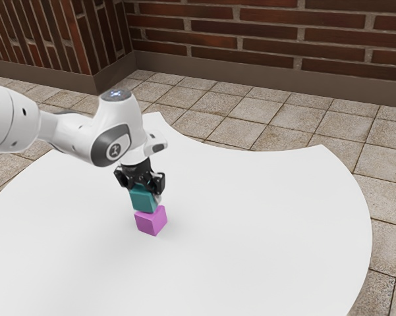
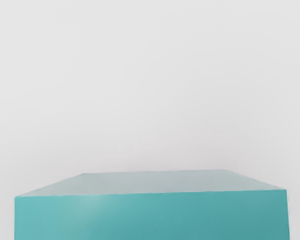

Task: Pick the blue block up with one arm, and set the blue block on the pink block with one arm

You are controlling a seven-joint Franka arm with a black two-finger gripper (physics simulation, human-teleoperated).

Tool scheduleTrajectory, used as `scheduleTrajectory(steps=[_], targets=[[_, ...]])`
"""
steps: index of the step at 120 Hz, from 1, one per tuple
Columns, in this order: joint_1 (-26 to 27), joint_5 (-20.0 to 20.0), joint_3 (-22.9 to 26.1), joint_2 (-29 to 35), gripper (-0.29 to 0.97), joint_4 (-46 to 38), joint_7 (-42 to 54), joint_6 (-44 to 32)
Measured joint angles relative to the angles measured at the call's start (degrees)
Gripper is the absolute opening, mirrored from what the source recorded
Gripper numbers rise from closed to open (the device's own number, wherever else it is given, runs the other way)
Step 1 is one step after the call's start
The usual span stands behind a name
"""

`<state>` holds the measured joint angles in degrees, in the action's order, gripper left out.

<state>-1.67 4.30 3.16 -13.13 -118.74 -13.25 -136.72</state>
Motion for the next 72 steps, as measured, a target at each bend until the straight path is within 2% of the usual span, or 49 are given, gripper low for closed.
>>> scheduleTrajectory(steps=[24, 45, 58, 72], targets=[[0.0, -0.7, 0.0, 1.0, 0.55, 0.1, 1.3, -0.3], [0.0, -0.5, 0.1, 11.9, 0.62, 0.8, 2.2, 2.2], [0.6, -0.5, -0.3, 14.1, 0.65, 11.6, 3.5, 9.0], [0.4, -0.4, 0.0, 14.5, 0.66, 19.6, 5.1, 18.3]])
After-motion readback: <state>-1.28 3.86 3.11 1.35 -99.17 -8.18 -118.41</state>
